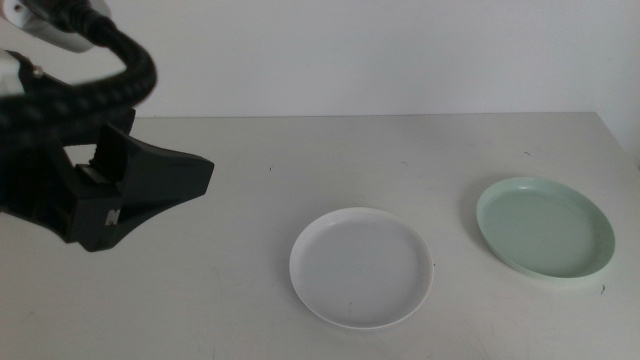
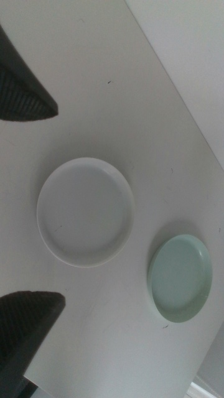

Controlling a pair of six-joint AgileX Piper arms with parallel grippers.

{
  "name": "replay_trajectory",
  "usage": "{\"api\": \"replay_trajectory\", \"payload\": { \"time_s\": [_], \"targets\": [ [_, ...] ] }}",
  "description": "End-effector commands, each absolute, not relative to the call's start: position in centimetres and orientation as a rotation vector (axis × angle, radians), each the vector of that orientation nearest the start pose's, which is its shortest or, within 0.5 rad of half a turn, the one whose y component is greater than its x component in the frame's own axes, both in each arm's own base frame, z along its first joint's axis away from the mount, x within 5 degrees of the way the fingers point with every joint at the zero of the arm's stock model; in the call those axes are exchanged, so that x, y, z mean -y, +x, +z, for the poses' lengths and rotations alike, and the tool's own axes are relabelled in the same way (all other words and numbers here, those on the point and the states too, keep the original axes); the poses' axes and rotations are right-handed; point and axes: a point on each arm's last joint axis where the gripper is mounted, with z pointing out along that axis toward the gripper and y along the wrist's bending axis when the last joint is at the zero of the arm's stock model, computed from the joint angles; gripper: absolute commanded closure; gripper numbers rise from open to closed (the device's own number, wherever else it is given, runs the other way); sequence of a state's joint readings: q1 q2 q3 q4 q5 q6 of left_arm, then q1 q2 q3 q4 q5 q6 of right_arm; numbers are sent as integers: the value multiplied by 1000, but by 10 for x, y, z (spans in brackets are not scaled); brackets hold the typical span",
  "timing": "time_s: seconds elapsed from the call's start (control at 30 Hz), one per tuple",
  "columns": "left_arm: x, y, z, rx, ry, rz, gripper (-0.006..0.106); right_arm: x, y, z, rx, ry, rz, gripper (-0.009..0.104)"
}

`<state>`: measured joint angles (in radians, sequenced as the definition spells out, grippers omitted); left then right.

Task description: Stack the three bowls on top of each other.

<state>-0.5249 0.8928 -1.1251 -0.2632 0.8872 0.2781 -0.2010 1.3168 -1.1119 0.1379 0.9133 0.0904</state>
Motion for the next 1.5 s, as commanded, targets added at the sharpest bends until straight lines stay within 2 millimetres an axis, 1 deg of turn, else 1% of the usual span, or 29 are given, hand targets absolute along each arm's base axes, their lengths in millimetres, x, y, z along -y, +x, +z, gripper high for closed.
{"api": "replay_trajectory", "payload": {
  "time_s": [0.0, 0.13, 0.4, 0.53, 0.73, 0.9, 1.13, 1.47],
  "targets": [
    [97, 128, 434, -1910, 738, -498, -5, 53, 270, 334, -2447, 417, 81, 50],
    [97, 128, 434, -1909, 738, -498, -5, 59, 288, 317, -2472, 369, 49, 50],
    [97, 128, 434, -1909, 738, -498, -5, 68, 327, 277, -2567, 340, 42, 50],
    [97, 128, 434, -1909, 738, -498, -5, 73, 350, 264, -2596, 346, 47, 50],
    [97, 128, 434, -1909, 738, -498, -5, 79, 374, 245, -2636, 338, 50, 50],
    [97, 128, 434, -1909, 738, -498, -5, 82, 383, 225, -2676, 300, 32, 50],
    [97, 128, 434, -1909, 738, -498, -5, 83, 390, 205, -2707, 311, 41, 50],
    [97, 128, 434, -1909, 738, -498, -5, 83, 394, 193, -2709, 327, 55, 50]
  ]
}}
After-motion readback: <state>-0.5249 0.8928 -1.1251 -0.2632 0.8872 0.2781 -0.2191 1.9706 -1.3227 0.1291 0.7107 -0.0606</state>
